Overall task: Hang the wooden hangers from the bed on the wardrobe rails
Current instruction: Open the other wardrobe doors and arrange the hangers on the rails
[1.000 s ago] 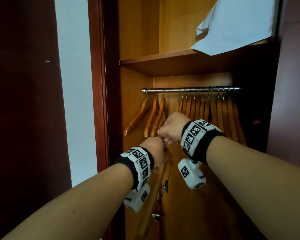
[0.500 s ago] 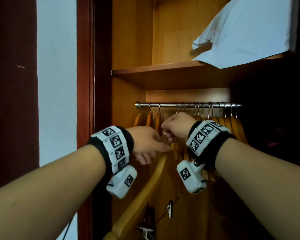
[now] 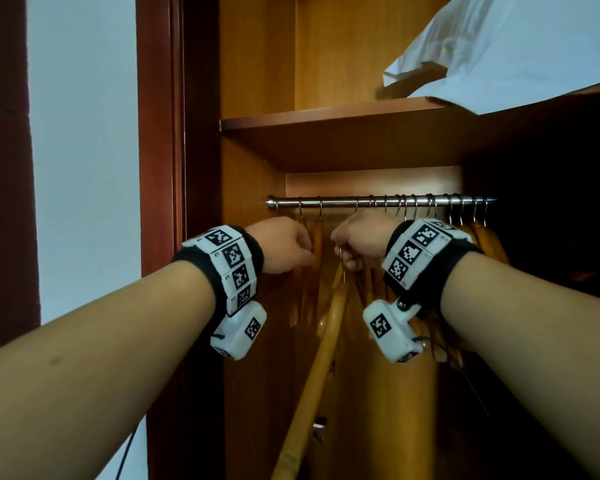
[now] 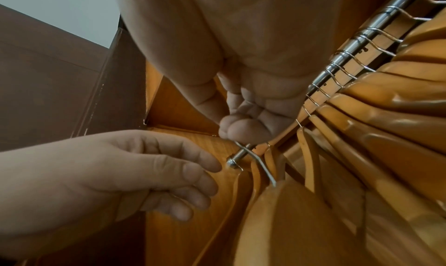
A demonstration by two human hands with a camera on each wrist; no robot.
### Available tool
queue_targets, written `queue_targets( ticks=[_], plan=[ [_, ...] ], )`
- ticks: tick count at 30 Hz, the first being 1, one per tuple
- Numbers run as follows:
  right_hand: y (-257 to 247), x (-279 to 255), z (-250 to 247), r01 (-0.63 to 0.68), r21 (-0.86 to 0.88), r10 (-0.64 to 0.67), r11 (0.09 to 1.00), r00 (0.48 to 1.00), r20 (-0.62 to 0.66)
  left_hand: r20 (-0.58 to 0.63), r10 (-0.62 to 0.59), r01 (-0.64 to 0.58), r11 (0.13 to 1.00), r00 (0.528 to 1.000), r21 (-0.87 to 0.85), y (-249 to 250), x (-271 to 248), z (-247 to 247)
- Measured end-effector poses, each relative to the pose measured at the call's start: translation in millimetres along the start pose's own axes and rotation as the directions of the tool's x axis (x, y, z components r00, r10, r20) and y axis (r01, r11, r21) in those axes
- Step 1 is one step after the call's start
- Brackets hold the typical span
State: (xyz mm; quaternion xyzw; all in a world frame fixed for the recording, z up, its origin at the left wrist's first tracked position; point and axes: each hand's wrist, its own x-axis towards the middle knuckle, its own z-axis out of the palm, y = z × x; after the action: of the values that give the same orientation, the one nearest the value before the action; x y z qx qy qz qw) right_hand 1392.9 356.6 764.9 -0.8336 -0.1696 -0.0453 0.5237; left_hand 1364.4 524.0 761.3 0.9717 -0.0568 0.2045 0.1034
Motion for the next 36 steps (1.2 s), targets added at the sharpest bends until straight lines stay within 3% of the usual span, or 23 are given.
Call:
queue_targets(
  ticks=[7,11,14,21,27,36],
  plan=[
    [14,18,1,-0.055,-0.017,0.056,0.998,0.997,0.044,-0.032,0.072,-0.072,0.997,0.997,0.012,-12,25,20],
    [23,13,6,-0.114,-0.061,0.122,0.992,0.983,0.136,0.065,0.215,-0.223,0.962,0.974,0.156,-15,37,34],
    [26,4,13,-0.139,-0.064,0.149,0.988,0.968,0.204,0.149,0.245,-0.275,0.931,0.958,0.242,-13,42,47],
    [28,-17,37,-0.154,-0.068,0.168,0.986,0.934,0.315,0.194,0.248,-0.276,0.952,0.949,0.134,-18,36,59],
    [17,-24,46,-0.127,-0.076,0.144,0.989,0.94,0.309,0.206,0.236,-0.273,0.947,0.95,0.169,-19,25,55],
    [-5,0,26,-0.096,-0.12,0.114,0.988,0.981,0.155,0.11,0.185,-0.199,0.97,0.977,0.138,-32,29,51]
  ],
)
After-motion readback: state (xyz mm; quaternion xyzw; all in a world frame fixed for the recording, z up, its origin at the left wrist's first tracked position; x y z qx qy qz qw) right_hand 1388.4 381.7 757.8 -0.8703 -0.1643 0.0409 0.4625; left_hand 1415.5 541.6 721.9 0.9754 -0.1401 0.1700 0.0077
